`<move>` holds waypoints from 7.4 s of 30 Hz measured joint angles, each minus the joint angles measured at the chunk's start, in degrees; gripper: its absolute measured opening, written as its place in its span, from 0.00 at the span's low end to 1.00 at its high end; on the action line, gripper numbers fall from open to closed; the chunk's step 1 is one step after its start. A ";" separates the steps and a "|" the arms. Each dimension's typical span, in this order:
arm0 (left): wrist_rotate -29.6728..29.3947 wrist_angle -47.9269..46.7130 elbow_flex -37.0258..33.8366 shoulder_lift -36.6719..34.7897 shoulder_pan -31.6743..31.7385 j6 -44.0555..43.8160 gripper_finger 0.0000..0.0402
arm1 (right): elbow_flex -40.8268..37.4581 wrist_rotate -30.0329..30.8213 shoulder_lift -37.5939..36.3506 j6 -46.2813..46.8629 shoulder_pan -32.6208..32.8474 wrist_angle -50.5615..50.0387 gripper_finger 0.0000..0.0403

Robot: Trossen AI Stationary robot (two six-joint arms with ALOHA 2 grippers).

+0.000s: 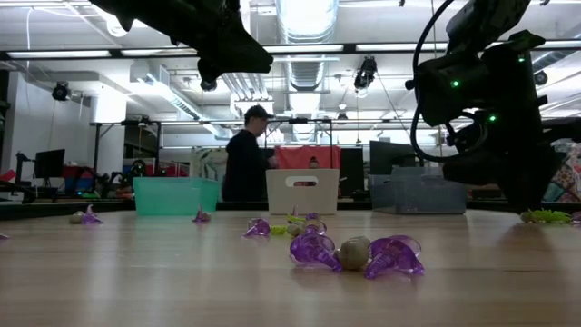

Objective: Sort Halloween decoration
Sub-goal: Put the green spider toy into the blue bin

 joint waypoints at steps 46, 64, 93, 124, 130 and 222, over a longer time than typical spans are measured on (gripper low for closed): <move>0.02 0.33 0.00 -0.02 -0.02 -0.02 0.24 | 2.62 14.96 -10.38 -14.14 6.72 16.23 0.02; 0.13 0.87 0.00 -0.02 -0.25 -0.46 0.24 | -18.88 17.24 -23.89 -6.18 10.40 32.27 0.02; 22.99 39.91 1.07 23.45 -2.78 0.56 0.24 | -14.34 13.00 -44.40 -54.34 11.80 65.80 0.02; 29.20 52.03 16.76 38.00 -4.75 -1.32 0.48 | -14.36 -1.66 -39.76 -66.09 11.80 86.63 0.02; 30.25 52.00 19.10 38.80 -4.73 -1.33 0.48 | -14.36 -2.97 -39.76 -66.09 11.80 86.65 0.02; 31.23 30.32 20.90 38.73 -4.60 -0.46 0.00 | 12.41 -1.49 -25.09 -64.08 12.28 31.82 0.14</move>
